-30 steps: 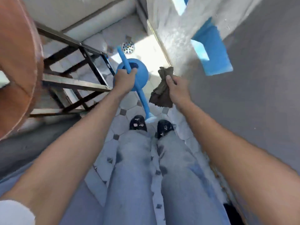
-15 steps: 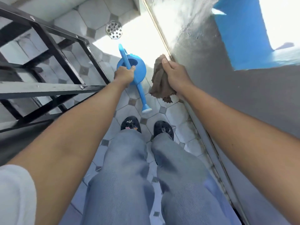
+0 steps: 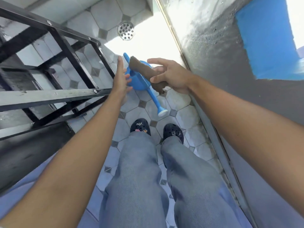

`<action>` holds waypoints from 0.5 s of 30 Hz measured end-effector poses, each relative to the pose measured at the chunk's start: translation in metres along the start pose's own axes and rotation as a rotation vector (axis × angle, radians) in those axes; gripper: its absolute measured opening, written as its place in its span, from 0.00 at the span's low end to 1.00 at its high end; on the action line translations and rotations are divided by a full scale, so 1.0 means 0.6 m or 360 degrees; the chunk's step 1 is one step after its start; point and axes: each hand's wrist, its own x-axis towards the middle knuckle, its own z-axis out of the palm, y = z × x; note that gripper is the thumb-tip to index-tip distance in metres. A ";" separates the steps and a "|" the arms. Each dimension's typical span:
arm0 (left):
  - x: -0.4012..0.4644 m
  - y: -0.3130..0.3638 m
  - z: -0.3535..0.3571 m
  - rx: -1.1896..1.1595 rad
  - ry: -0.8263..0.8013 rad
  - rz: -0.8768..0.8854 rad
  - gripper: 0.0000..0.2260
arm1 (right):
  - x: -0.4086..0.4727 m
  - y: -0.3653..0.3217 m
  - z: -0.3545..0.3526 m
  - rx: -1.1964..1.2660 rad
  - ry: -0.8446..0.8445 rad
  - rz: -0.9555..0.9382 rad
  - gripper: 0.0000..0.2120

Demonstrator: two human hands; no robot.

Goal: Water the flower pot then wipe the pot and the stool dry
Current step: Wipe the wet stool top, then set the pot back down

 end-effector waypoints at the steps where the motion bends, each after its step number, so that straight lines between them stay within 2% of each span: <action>1: -0.012 -0.007 -0.005 -0.0087 -0.0121 -0.0029 0.39 | 0.005 -0.004 0.001 0.0094 -0.0105 0.0015 0.29; 4: -0.025 -0.035 -0.019 -0.0462 -0.0497 -0.0131 0.40 | 0.018 -0.012 0.001 0.0289 -0.0242 0.0060 0.25; 6: -0.025 -0.049 -0.025 -0.0589 -0.0592 -0.0098 0.40 | 0.028 -0.010 -0.001 0.0335 -0.0277 0.0107 0.24; 9: -0.026 -0.049 -0.032 -0.0447 -0.0417 0.0077 0.48 | 0.037 -0.008 0.002 0.0292 -0.0303 0.0208 0.25; 11: -0.022 -0.041 -0.037 -0.0363 -0.0421 0.0166 0.53 | 0.042 -0.013 0.005 0.0113 -0.0265 0.0239 0.24; 13: -0.024 -0.028 -0.034 -0.0175 -0.0541 0.0242 0.49 | 0.047 -0.019 0.008 -0.0099 -0.0283 0.0261 0.23; 15: -0.025 -0.016 -0.025 0.0038 -0.0572 0.0281 0.39 | 0.053 -0.023 0.010 -0.0263 -0.0280 0.0241 0.22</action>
